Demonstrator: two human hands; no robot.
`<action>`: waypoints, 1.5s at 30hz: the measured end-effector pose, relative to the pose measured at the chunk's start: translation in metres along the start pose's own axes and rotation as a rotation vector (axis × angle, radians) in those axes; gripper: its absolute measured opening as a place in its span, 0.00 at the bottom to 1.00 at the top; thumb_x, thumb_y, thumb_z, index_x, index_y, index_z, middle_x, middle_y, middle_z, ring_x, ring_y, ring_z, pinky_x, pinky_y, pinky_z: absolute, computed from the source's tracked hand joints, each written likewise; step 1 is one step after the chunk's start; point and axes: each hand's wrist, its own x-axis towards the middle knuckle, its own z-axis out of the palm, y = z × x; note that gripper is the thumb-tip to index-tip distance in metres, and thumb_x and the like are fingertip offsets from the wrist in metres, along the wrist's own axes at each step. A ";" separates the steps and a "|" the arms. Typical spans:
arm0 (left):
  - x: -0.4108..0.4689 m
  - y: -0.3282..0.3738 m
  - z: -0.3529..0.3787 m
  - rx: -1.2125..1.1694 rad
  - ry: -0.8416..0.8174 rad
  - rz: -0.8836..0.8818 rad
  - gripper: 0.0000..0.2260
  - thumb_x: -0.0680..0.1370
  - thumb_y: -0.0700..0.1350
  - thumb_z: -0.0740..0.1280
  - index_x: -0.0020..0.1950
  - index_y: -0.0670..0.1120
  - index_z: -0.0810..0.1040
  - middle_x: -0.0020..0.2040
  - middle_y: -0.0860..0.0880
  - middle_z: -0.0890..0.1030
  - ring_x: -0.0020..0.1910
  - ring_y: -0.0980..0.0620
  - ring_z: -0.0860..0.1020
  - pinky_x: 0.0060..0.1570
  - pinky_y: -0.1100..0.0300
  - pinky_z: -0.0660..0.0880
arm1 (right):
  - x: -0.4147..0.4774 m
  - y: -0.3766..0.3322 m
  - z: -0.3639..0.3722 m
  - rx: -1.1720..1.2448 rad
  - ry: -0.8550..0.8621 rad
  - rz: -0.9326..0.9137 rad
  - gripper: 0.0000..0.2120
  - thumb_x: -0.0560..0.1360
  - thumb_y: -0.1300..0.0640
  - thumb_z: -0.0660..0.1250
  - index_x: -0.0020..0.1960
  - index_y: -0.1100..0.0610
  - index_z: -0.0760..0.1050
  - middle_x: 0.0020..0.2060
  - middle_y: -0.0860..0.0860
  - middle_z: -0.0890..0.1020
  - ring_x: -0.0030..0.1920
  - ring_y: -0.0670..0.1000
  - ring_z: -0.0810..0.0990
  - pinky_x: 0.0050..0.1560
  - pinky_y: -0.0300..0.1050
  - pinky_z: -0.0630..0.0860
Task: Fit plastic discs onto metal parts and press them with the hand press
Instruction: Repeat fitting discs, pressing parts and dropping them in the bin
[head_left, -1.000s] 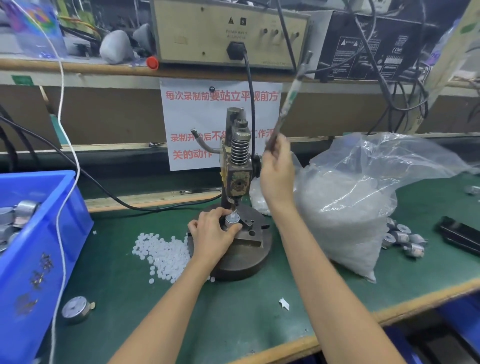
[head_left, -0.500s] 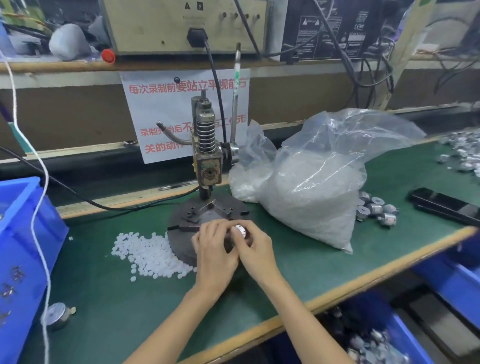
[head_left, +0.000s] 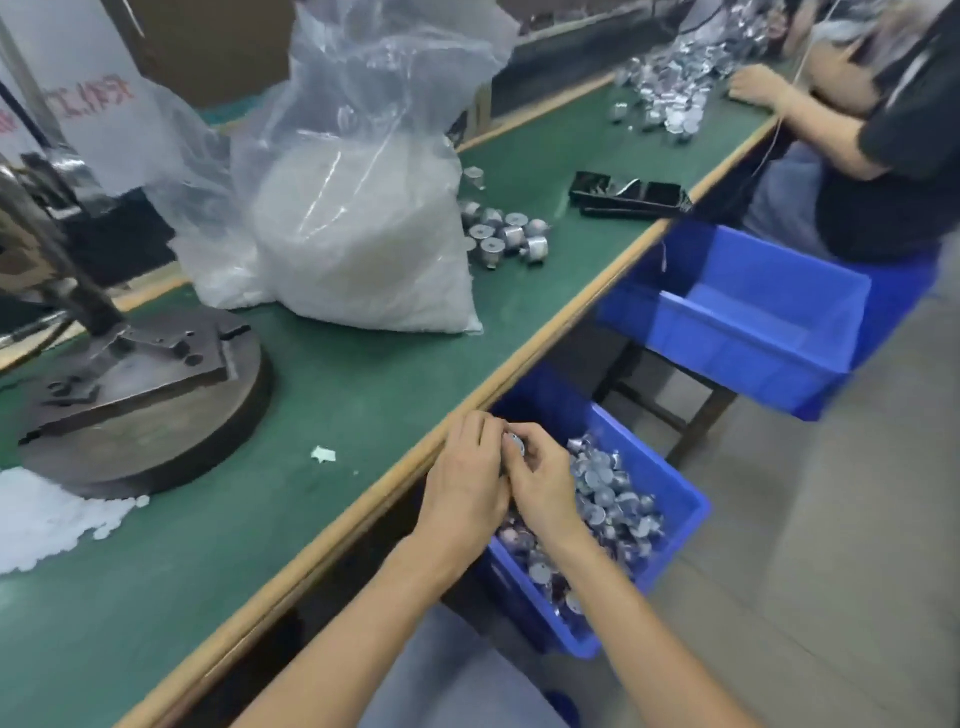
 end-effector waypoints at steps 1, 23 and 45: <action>0.001 0.003 0.011 0.005 -0.089 -0.014 0.12 0.75 0.37 0.62 0.58 0.42 0.71 0.56 0.46 0.72 0.57 0.46 0.70 0.52 0.53 0.70 | -0.002 0.014 -0.009 -0.003 0.015 0.063 0.09 0.78 0.64 0.63 0.46 0.50 0.77 0.40 0.47 0.82 0.41 0.42 0.80 0.44 0.37 0.76; 0.002 -0.007 -0.038 0.084 -0.055 0.196 0.06 0.78 0.46 0.65 0.44 0.46 0.71 0.39 0.54 0.72 0.40 0.48 0.72 0.39 0.57 0.67 | 0.031 0.039 -0.052 -0.374 0.318 0.052 0.05 0.75 0.57 0.66 0.46 0.54 0.69 0.32 0.49 0.74 0.32 0.44 0.72 0.38 0.44 0.68; -0.237 -0.143 -0.368 0.910 0.156 -0.525 0.05 0.76 0.37 0.60 0.48 0.46 0.71 0.49 0.47 0.78 0.51 0.45 0.73 0.48 0.56 0.61 | -0.132 -0.224 0.341 0.072 -1.043 -0.894 0.02 0.74 0.65 0.66 0.43 0.62 0.73 0.26 0.40 0.67 0.26 0.46 0.63 0.34 0.44 0.63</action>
